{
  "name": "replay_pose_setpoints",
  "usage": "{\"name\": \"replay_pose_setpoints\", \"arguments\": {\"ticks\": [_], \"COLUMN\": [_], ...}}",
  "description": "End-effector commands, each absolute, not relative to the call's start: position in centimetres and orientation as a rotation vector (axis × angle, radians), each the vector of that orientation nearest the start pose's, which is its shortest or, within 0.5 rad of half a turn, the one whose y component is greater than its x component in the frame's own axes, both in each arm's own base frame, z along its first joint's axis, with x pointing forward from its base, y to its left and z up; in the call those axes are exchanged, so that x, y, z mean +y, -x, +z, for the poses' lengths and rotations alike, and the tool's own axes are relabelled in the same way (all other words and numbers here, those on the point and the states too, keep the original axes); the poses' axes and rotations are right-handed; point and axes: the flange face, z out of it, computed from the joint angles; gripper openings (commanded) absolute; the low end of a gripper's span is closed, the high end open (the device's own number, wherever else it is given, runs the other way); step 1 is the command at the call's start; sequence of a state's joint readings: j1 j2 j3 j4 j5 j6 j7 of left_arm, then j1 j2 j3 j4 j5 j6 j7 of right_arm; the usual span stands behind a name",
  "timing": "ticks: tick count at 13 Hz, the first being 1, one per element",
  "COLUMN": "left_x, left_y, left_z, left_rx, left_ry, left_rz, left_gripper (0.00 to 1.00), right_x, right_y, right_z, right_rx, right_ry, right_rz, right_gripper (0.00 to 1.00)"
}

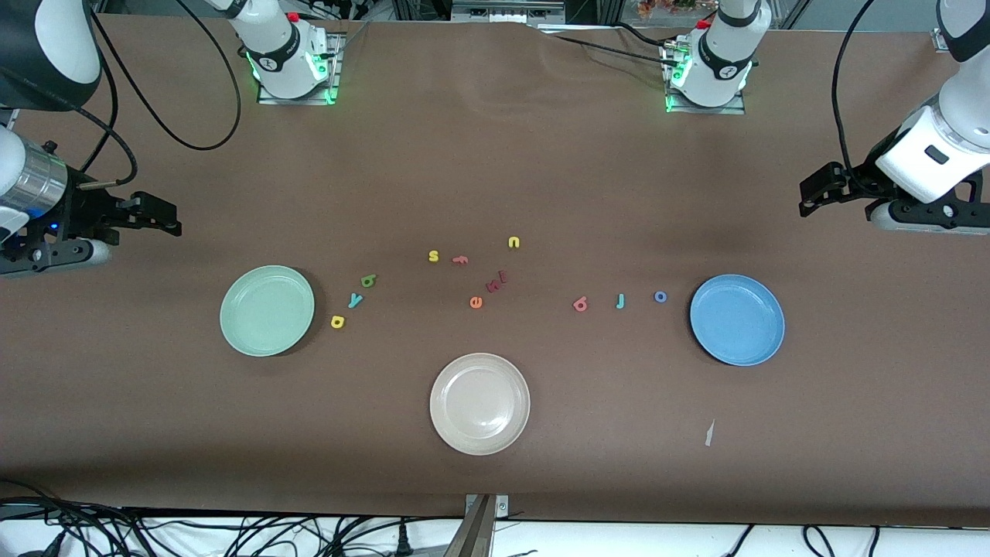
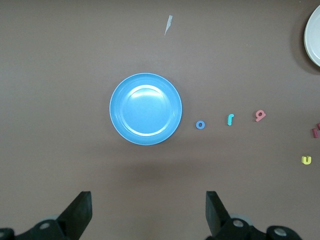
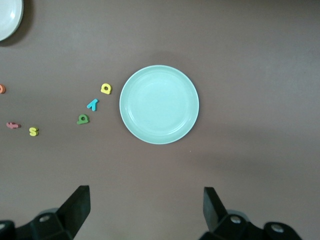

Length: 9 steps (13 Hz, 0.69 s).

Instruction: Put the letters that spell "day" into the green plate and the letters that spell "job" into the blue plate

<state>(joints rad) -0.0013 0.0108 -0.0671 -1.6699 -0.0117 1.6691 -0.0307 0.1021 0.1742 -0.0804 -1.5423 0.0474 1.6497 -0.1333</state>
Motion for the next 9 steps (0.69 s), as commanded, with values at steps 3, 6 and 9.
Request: {"name": "replay_pose_setpoints", "arguments": {"ticks": [3,6,9], "left_x": [-3.94,-3.78,-3.86], "left_y": [-55.7,-56.28,-56.2], "left_z": [58.25,58.4,58.46], "left_rx": [0.087,0.082,0.082], "left_ry": [3.156,3.158,3.157], "left_rz": [0.032,0.023,0.025], "left_gripper": [1.0,1.0,1.0], "right_x": [2.15,2.15,2.15], "right_y": [-61.1,-61.17,-61.16], "right_z": [54.98,55.03,54.96], "right_rx": [-0.224,-0.224,-0.226], "right_ry": [3.118,3.118,3.118], "right_rz": [0.06,0.051,0.053], "right_gripper": [1.0,1.0,1.0]}}
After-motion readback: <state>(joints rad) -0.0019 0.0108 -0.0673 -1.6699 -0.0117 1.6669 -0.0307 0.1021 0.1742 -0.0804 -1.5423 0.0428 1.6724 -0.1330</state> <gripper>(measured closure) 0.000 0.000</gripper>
